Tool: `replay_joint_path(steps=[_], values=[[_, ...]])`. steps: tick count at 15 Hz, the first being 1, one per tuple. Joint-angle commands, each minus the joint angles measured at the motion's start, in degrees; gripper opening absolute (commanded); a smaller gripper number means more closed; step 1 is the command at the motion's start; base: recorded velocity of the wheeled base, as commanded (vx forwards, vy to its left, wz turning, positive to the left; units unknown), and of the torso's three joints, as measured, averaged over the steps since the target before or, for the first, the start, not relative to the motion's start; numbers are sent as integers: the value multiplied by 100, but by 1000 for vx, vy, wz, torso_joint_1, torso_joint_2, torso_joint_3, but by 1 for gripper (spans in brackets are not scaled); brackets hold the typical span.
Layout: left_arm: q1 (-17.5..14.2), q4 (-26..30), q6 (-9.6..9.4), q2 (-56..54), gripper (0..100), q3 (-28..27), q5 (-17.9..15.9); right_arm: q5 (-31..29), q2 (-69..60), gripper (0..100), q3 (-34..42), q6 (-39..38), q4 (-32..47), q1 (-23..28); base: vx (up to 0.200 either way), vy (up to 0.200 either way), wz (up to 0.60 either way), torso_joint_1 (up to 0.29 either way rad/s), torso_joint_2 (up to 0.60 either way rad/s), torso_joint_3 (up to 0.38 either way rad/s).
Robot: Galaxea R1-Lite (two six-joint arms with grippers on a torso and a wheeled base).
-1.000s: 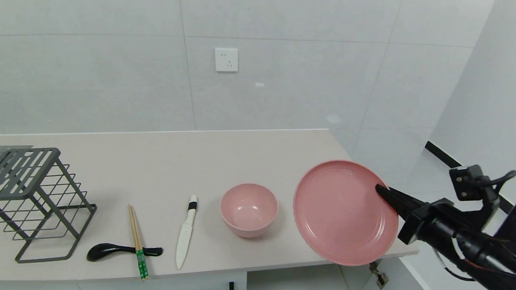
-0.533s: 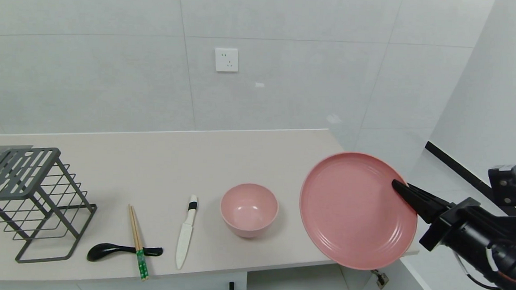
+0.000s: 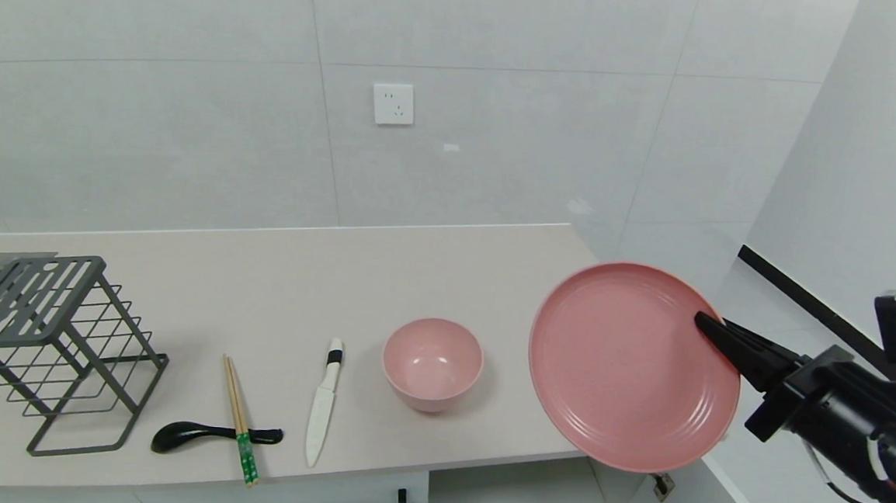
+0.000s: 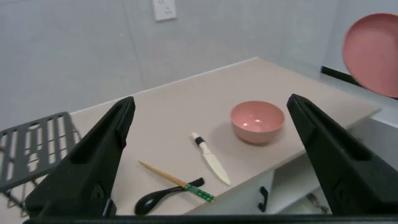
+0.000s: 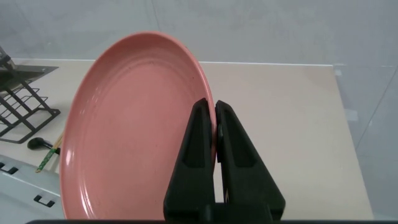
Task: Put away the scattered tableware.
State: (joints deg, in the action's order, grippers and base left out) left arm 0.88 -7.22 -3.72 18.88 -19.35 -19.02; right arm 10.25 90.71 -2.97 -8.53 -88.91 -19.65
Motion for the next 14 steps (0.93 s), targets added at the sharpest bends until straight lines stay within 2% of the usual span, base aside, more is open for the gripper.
replay_joint_path(steps=[1, 3, 4, 6, 8, 9, 12, 14], values=[[9, -25, 20, 1153, 100, -386, -348, 3, -1, 0, 7, 10, -4, -4, 0, 0, 0, 0, 0, 0], [35, -43, 11, 1838, 100, -693, -445, 3, -9, 0, 7, 10, -4, 14, 0, 0, 0, 0, 0, 0], [97, -25, 64, 2155, 100, -808, -515, 3, -9, 0, 7, 10, -13, 75, 0, 0, 0, 0, 0, 0], [193, -43, 574, 2752, 100, -895, -594, 29, -18, 0, -10, 27, -22, 278, 0, 0, 0, 0, 0, 0], [545, -140, 943, 3438, 100, -1071, -673, 276, -71, 0, -19, 71, -22, 576, 0, 0, 0, 0, 0, 0], [598, -289, 1013, 3745, 100, -1142, -673, 311, -71, 0, -28, 80, -30, 656, 0, 0, 0, 0, 0, 0], [607, -904, 1013, 4809, 100, -1212, -673, 319, -71, 0, -19, 80, -30, 664, 0, 0, 0, 0, 0, 0], [633, -1045, 996, 5108, 100, -1212, -647, 311, -80, 0, -19, 80, -30, 664, 0, 0, 0, 0, 0, 0]])
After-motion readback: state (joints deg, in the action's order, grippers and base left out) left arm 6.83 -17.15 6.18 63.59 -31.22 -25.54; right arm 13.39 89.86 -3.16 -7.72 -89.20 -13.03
